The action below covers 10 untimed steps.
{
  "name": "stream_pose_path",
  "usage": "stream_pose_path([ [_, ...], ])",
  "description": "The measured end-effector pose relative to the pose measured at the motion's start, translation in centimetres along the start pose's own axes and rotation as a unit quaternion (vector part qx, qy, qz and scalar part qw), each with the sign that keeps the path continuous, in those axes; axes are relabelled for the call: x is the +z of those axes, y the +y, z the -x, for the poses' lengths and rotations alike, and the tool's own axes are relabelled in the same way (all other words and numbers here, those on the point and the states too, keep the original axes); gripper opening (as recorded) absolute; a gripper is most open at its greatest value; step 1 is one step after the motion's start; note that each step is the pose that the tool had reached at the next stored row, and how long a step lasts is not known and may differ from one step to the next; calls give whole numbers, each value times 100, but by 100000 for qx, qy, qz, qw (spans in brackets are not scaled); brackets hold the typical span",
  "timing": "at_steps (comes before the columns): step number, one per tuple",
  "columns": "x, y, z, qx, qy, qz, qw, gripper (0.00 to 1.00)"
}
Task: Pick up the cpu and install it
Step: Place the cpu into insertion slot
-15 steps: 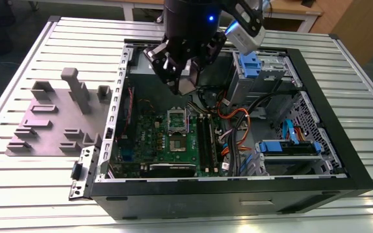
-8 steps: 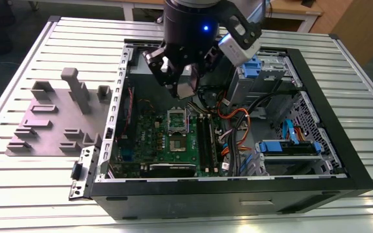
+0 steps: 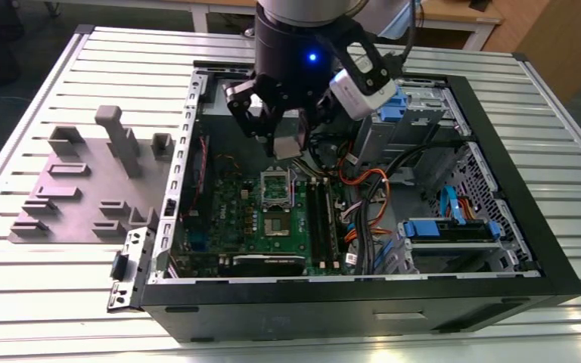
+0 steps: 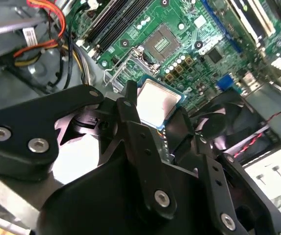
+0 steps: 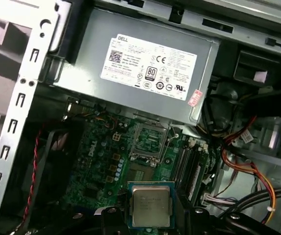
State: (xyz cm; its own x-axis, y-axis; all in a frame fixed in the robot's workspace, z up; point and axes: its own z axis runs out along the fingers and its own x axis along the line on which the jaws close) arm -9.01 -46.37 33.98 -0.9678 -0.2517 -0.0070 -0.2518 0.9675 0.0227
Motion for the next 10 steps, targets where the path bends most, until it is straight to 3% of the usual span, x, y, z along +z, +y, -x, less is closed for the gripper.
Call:
stream_pose_path([
  [4, 50, -1, 0, 3650, -85, -26, 99933, 47],
  [10, 120, -2, -5, 7992, -156, -113, 99680, 47],
])
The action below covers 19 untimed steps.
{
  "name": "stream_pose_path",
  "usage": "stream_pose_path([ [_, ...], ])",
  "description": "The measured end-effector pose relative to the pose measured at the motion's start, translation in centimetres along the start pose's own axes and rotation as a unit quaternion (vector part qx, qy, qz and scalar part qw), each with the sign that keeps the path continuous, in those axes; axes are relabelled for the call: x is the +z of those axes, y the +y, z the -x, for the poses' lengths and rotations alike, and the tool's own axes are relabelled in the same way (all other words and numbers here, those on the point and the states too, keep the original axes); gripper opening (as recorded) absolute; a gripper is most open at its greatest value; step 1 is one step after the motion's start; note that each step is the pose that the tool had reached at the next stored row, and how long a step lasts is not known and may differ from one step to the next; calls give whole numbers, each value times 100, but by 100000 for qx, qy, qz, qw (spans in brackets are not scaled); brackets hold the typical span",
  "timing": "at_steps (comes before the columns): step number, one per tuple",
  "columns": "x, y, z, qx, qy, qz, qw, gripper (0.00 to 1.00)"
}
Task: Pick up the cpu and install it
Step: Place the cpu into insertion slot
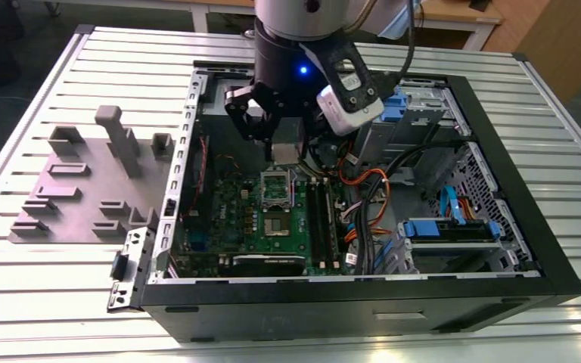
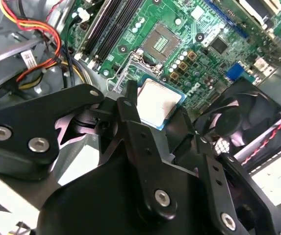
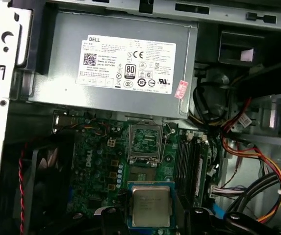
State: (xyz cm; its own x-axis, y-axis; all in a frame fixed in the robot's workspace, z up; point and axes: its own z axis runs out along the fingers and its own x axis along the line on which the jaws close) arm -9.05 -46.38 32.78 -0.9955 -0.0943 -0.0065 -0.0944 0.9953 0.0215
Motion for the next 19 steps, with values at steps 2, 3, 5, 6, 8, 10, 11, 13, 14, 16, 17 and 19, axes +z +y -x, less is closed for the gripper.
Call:
stream_pose_path([
  [2, 32, 0, -6, 603, -13, -25, 99998, 47],
  [3, 49, -1, -9, 876, -19, -29, 99996, 47],
  [5, 85, -4, -12, 1498, -33, -31, 99989, 47],
  [6, 104, -6, -13, 1901, -41, -35, 99982, 47],
  [8, 134, -7, -14, 3333, -68, -52, 99944, 47],
  [10, 162, -7, -14, 5029, -101, -68, 99873, 47],
  [11, 179, -10, -15, 5477, -113, -71, 99850, 47],
  [13, 205, -41, -19, 5796, -119, -77, 99832, 47],
  [14, 218, -59, -20, 5877, -125, -69, 99827, 47],
  [16, 244, -95, -24, 5959, -117, -79, 99822, 47],
  [17, 257, -115, -26, 5973, -107, -82, 99821, 47],
  [19, 275, -132, -27, 5977, -106, -78, 99821, 47],
])
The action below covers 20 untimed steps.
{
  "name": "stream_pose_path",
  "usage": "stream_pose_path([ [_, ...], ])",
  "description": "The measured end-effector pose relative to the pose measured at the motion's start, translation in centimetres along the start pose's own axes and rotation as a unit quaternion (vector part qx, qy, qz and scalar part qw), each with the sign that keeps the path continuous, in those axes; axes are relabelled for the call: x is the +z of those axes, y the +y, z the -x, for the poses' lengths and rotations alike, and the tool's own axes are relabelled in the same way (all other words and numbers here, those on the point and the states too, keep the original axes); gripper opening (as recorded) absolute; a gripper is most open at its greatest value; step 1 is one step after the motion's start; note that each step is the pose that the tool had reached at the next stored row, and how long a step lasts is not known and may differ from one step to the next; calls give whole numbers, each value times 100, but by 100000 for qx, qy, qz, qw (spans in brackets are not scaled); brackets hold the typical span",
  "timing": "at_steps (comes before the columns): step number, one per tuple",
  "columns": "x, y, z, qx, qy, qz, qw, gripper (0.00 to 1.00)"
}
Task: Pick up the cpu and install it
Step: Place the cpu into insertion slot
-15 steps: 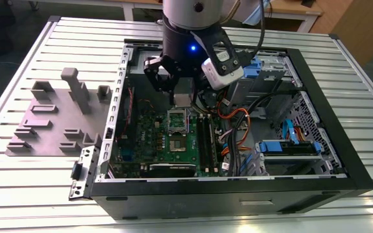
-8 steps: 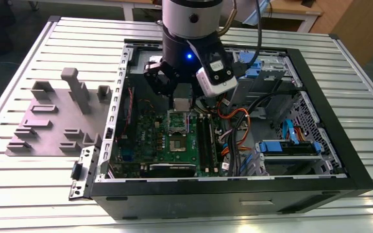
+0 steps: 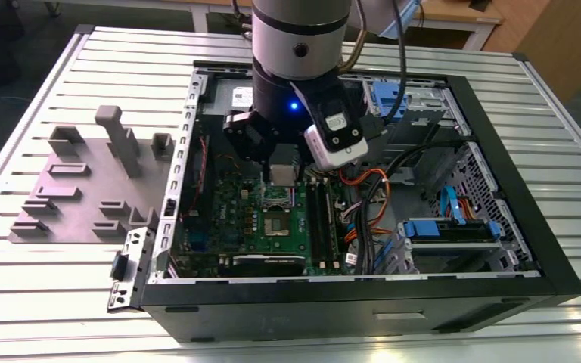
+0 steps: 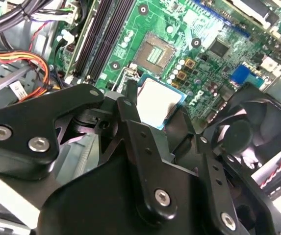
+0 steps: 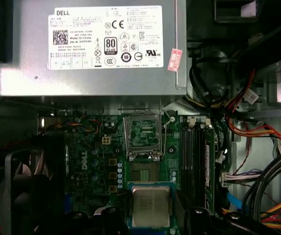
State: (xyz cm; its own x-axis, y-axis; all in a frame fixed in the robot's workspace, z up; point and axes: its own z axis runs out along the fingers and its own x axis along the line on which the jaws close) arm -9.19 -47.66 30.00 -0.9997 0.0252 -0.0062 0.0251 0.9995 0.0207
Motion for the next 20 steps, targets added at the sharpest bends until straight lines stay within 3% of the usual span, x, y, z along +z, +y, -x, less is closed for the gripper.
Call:
stream_pose_path([
  [14, 14, -1, 0, 2, -1, -14, 100000, 47],
  [20, 104, -14, 1, -120, 140, -34, 100000, 47],
])
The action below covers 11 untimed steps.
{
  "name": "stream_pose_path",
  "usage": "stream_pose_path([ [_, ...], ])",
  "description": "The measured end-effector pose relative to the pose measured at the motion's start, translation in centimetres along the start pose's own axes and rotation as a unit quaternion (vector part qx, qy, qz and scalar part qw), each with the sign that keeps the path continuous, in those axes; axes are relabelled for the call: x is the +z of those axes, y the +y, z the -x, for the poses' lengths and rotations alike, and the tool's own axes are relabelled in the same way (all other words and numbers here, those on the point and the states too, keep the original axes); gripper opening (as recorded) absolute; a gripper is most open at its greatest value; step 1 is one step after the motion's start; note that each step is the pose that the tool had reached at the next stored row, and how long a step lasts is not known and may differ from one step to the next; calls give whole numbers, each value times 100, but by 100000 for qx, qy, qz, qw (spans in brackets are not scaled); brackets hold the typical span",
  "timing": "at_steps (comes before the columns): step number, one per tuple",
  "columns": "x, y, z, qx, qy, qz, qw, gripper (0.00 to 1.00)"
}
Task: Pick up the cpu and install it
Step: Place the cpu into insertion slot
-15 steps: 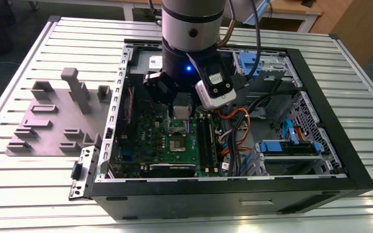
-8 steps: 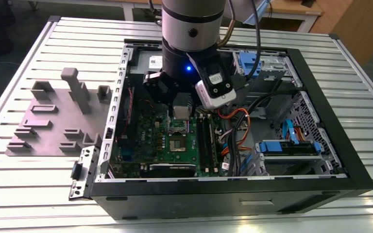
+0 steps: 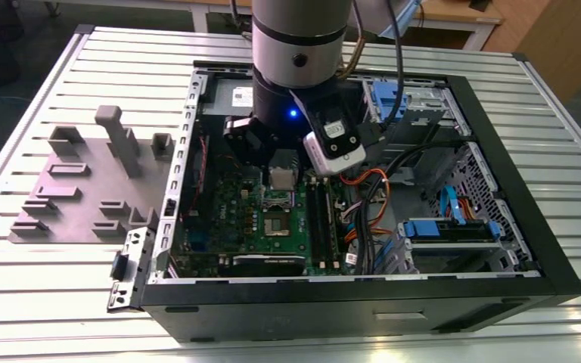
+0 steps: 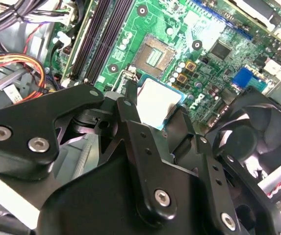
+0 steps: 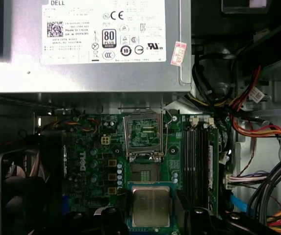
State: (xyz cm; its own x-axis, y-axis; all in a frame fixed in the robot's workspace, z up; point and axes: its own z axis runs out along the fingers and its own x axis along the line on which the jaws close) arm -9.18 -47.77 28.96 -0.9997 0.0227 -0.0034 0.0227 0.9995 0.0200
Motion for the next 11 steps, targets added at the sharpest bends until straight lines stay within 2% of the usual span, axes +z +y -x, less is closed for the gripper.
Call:
stream_pose_path([
  [5, 89, -58, 9, -35, 14, 13, 100000, 47],
  [11, 196, -62, 38, -31, 17, -2, 100000, 47],
])
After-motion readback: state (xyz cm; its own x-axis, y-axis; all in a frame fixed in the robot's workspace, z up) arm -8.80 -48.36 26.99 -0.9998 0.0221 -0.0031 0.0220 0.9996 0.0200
